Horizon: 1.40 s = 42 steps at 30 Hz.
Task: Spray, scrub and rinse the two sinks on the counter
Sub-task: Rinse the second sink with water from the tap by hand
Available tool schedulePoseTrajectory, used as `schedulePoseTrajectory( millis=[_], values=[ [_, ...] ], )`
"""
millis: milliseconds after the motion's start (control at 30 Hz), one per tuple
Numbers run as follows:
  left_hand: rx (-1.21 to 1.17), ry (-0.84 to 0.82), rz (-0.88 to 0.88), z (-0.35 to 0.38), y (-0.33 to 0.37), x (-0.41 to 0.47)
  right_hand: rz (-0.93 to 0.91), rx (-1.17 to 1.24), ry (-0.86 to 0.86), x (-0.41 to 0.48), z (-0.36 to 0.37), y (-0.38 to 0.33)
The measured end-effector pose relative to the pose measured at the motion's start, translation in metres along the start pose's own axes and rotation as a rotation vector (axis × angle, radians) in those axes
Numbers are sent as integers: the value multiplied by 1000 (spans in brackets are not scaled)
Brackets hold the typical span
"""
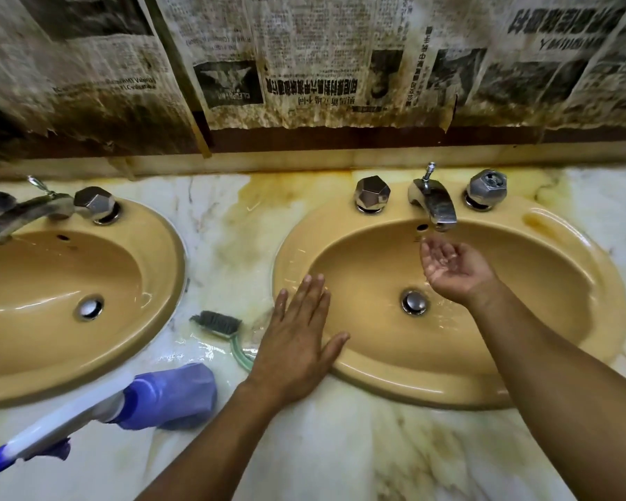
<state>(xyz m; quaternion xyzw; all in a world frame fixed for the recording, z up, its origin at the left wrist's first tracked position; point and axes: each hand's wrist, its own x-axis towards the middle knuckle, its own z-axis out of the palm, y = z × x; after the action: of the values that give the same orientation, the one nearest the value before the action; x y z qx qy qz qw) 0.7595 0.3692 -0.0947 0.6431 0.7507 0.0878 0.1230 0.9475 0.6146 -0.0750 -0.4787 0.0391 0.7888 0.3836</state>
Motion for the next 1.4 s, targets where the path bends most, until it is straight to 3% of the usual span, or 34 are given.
schedulePoseTrajectory(
  millis=[100,200,300,433,500,633,733,967,1067,1233,1400],
  values=[
    [-4,-144,122,-15,-12,-6,57,-41,-64,1,4,-2],
    [48,-132,230,-17,-20,-7,121,-185,-175,-16,9,2],
    [136,-77,341,-9,-18,-2,234,-424,-251,-48,11,8],
    [217,-139,410,-10,6,10,318,-880,-333,-98,9,19],
    [233,-189,429,-3,39,17,276,-1126,-351,-123,3,24],
    [257,-336,424,15,114,32,12,-1529,-333,-158,-22,10],
    [216,-264,330,22,122,28,-105,-1639,-290,-168,-44,-20],
    [247,-136,291,-8,30,13,-195,-1412,-139,-155,-90,-78],
    [294,-158,326,-8,31,20,-166,-1097,-117,-125,-91,-76],
    [253,-27,420,-1,22,22,146,-346,-192,-47,-51,-46],
    [235,11,427,2,18,22,165,-93,-107,3,-8,-20]
  ],
)
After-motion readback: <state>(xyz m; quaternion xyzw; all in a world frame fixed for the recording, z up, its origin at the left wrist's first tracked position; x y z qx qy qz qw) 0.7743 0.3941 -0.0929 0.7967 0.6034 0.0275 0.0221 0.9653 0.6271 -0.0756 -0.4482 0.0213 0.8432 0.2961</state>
